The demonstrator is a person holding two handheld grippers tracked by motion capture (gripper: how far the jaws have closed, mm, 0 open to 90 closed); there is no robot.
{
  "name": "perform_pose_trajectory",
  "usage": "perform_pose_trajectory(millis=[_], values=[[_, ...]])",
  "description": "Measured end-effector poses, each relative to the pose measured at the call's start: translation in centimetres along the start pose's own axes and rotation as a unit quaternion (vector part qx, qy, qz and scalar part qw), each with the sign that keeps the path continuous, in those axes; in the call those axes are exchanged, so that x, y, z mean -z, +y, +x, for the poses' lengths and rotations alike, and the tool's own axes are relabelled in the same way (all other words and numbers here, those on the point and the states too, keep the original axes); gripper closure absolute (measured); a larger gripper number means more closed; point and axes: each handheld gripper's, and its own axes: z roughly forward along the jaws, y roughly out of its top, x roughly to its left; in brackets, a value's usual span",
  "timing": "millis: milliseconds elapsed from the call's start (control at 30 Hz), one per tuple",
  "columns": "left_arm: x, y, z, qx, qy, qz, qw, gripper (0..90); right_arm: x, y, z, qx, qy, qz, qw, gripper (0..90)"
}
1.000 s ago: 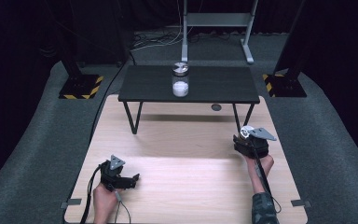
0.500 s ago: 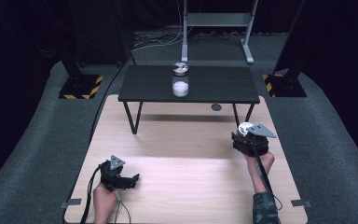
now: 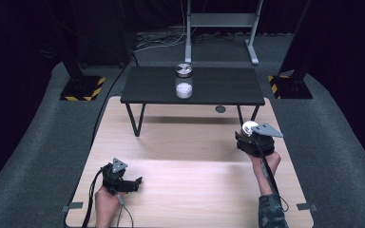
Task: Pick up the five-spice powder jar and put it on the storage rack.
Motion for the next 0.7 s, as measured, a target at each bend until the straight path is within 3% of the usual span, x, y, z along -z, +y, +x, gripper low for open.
perform_pose_trajectory(millis=[700], values=[[0.0, 0.0, 0.0, 0.0, 0.0, 0.0, 1.0, 0.6, 1.0, 2.8, 0.3, 0.024, 0.008, -0.023, 0.9994, 29.3]])
